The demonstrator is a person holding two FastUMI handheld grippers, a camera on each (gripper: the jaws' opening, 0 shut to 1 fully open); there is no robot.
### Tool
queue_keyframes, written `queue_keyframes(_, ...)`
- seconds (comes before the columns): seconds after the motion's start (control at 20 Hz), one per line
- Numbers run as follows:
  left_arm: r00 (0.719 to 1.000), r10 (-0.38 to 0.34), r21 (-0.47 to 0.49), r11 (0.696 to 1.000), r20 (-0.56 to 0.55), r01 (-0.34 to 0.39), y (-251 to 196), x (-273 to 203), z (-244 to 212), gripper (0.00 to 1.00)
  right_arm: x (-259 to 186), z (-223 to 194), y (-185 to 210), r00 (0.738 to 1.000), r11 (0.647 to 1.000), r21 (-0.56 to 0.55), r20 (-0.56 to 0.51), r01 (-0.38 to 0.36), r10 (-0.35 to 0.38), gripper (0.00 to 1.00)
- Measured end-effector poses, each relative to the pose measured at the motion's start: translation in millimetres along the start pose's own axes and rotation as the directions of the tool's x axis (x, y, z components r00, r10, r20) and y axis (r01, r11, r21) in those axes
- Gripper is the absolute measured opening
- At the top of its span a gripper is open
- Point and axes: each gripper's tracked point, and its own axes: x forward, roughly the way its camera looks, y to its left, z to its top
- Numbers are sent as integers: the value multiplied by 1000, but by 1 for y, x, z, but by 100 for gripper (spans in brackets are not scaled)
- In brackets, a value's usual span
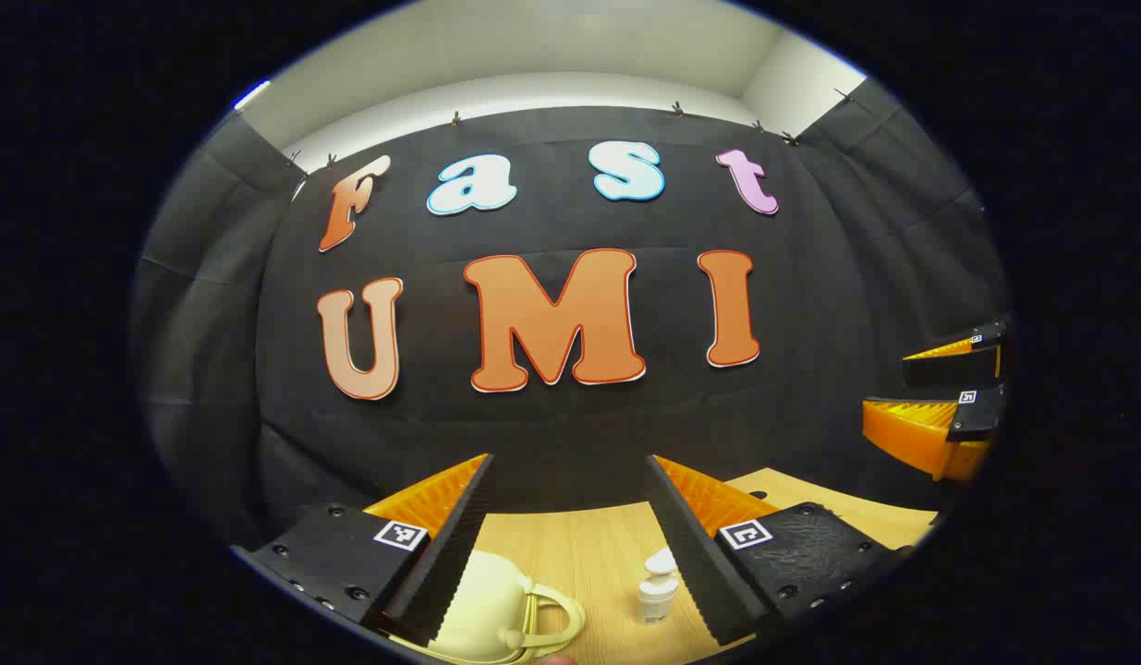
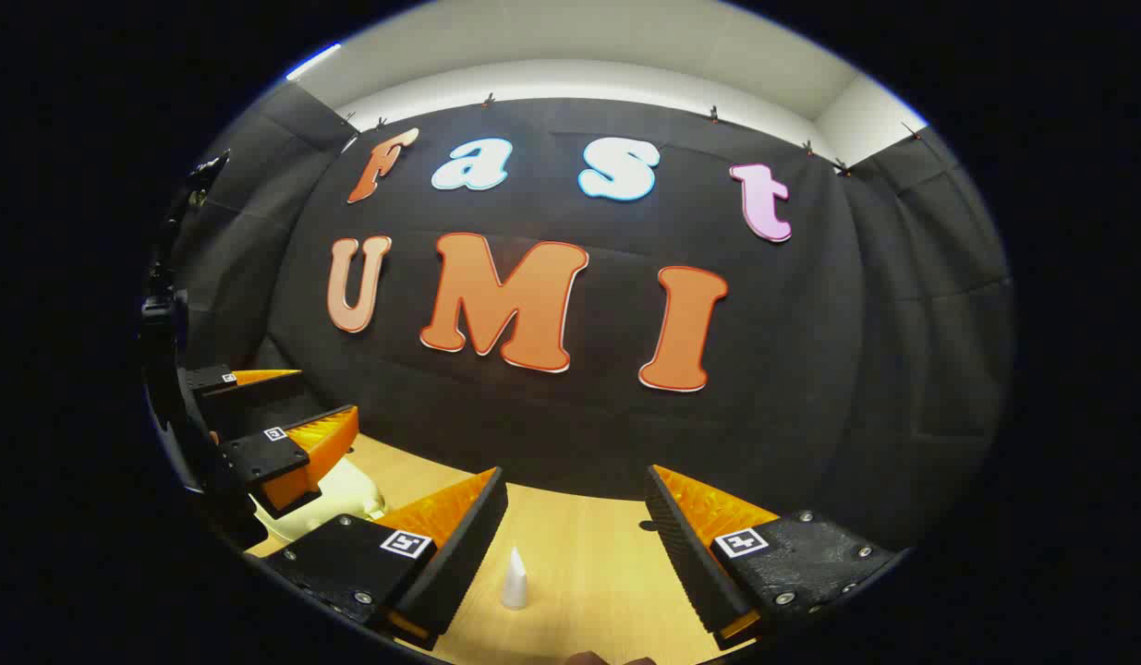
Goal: First open the suitcase, pack the skin care products into it, and then close the suitcase.
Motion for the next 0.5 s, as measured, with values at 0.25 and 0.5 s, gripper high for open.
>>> queue_keyframes(0.25, 994, 96, -11, 995, -43, -97, 12, -5, -6, 100, 4, -4, 9, 997, 997, 0, 10, -79, 79, 96)
queue_keyframes(0.5, 994, 82, 28, 996, -73, -80, 16, -2, -7, 99, 24, 0, 6, 999, 998, -33, 13, -49, 49, 95)
